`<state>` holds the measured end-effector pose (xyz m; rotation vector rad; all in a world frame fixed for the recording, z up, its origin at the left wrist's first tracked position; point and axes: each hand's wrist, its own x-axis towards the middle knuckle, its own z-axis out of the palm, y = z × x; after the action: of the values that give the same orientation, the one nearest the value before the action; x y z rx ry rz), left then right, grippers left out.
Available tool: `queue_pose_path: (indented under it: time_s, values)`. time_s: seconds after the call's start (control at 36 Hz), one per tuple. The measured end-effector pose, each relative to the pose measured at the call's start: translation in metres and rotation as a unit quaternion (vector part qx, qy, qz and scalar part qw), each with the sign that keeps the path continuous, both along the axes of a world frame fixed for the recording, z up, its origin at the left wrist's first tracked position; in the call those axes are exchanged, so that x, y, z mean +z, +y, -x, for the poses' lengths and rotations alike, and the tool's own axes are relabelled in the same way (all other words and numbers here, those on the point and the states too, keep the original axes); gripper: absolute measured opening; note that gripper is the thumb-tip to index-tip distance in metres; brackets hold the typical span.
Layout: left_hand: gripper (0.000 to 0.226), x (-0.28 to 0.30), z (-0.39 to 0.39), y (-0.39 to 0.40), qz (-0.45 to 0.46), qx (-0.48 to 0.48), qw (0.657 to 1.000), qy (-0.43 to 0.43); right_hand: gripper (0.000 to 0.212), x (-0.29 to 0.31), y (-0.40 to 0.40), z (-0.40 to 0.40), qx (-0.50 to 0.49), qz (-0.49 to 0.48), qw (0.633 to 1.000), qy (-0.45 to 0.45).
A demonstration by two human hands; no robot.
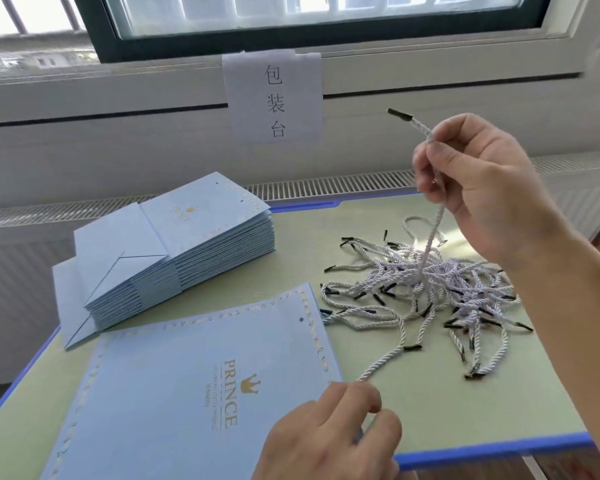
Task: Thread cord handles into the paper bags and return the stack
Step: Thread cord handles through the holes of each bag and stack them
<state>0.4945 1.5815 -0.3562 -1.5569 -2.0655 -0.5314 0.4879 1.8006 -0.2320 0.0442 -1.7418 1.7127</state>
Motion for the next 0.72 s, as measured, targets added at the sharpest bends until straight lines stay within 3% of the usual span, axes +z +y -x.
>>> queue_pose_path:
  time_s: [0.03,0.08,0.14,0.17,0.22,0.28,0.39,0.44,0.5,0.56,0.61,0.67,0.72]
  values:
    - [0.005,-0.001,0.0,-0.001,0.01,-0.001,1.0,-0.012,0.026,0.001,0.002,0.002,-0.016,-0.021,1.0,0.001]
    - [0.013,-0.004,0.0,-0.002,0.019,-0.003,0.999,-0.031,0.026,0.002,0.006,0.002,-0.035,-0.087,0.995,-0.024]
    - [0.017,-0.005,-0.002,-0.001,0.007,0.001,0.999,-0.042,0.024,-0.005,0.008,0.003,-0.028,-0.202,0.972,-0.115]
    - [0.024,-0.004,-0.003,-0.001,0.005,0.002,0.999,-0.049,0.023,-0.013,0.008,0.004,-0.019,-0.274,0.944,-0.185]
    - [0.032,0.0,-0.005,-0.002,0.015,0.0,0.997,-0.076,0.02,-0.033,0.008,0.005,-0.021,-0.419,0.85,-0.32]
    - [0.017,0.007,-0.002,-0.008,0.023,-0.017,0.994,-0.109,0.021,-0.05,0.004,0.006,-0.06,-0.525,0.757,-0.384]
    - [0.051,0.03,0.03,-0.028,0.096,0.003,0.983,-0.158,0.021,-0.065,-0.007,0.002,-0.133,-0.565,0.7,-0.415]
    - [0.065,0.046,0.05,-0.035,0.15,0.044,0.978,-0.139,0.015,-0.067,-0.018,0.0,-0.171,-0.575,0.711,-0.367]
    - [0.085,0.055,0.072,-0.037,0.194,0.108,0.964,-0.143,0.03,-0.064,-0.04,-0.003,-0.165,-0.544,0.756,-0.326]
    - [0.105,0.053,0.1,-0.042,0.281,0.169,0.923,-0.2,0.048,-0.063,-0.065,-0.005,-0.12,-0.525,0.769,-0.344]
    - [0.121,0.049,0.124,-0.044,0.326,0.195,0.891,-0.248,0.051,-0.07,-0.084,-0.001,-0.076,-0.522,0.764,-0.372]
    - [0.137,0.042,0.14,-0.048,0.332,0.201,0.869,-0.308,0.042,-0.079,-0.092,0.005,-0.052,-0.5,0.774,-0.385]
    - [0.134,0.037,0.142,-0.051,0.292,0.177,0.86,-0.38,0.032,-0.088,-0.093,0.009,-0.034,-0.452,0.803,-0.387]
